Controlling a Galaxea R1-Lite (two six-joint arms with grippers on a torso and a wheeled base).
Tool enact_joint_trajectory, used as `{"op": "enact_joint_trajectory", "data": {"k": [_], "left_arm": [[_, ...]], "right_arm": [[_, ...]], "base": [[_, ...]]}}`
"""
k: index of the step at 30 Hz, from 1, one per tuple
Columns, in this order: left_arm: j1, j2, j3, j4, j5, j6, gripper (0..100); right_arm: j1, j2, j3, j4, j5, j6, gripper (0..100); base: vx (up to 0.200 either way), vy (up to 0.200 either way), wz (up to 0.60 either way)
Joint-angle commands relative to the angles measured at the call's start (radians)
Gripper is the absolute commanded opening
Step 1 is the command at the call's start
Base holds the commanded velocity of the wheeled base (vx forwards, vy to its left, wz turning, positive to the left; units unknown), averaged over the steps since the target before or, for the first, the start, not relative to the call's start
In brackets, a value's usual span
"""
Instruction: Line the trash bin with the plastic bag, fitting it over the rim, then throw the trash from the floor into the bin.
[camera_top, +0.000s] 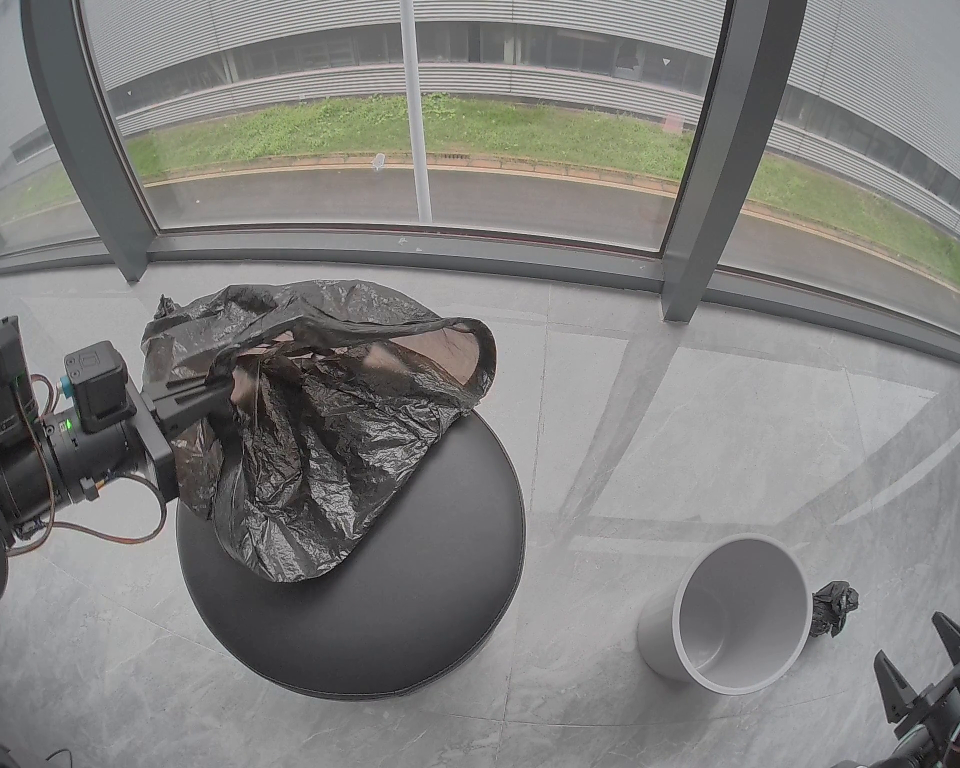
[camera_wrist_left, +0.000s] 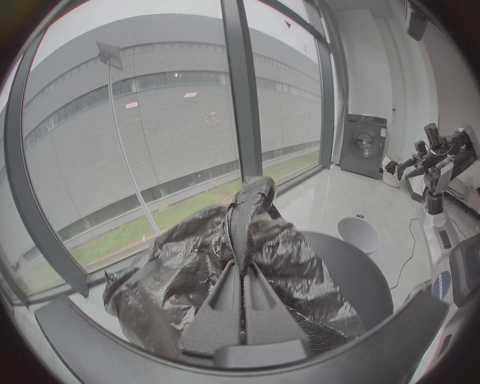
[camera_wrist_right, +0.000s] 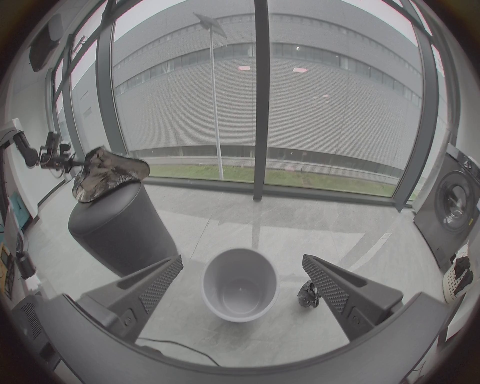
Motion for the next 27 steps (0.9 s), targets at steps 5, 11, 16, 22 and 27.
{"op": "enact_joint_trajectory", "data": {"k": [5, 11, 16, 22, 27], "left_arm": [[-0.136, -0.046, -0.104, 0.012, -0.018, -0.008, 0], [-0.174, -0.082, -0.093, 0.033, -0.012, -0.008, 0], [-0.174, -0.109, -0.085, 0.033, -0.011, -0.009, 0], [-0.173, -0.141, -0.085, 0.033, -0.009, -0.009, 0], [-0.173, -0.158, -0.091, 0.032, 0.011, -0.014, 0]], "right_arm": [[0.099, 0.236, -0.123, -0.078, 0.023, -0.042, 100], [0.308, 0.986, -0.634, -0.395, 0.166, -0.148, 100], [0.478, 1.335, -0.883, -0.429, 0.177, -0.153, 100], [0.544, 1.625, -1.056, -0.539, 0.206, -0.156, 100], [0.567, 1.766, -1.081, -0.595, 0.211, -0.165, 100]], "base": [[0.000, 0.000, 0.00], [0.000, 0.000, 0.00], [0.000, 0.000, 0.00], [0.000, 0.000, 0.00], [0.000, 0.000, 0.00]]}}
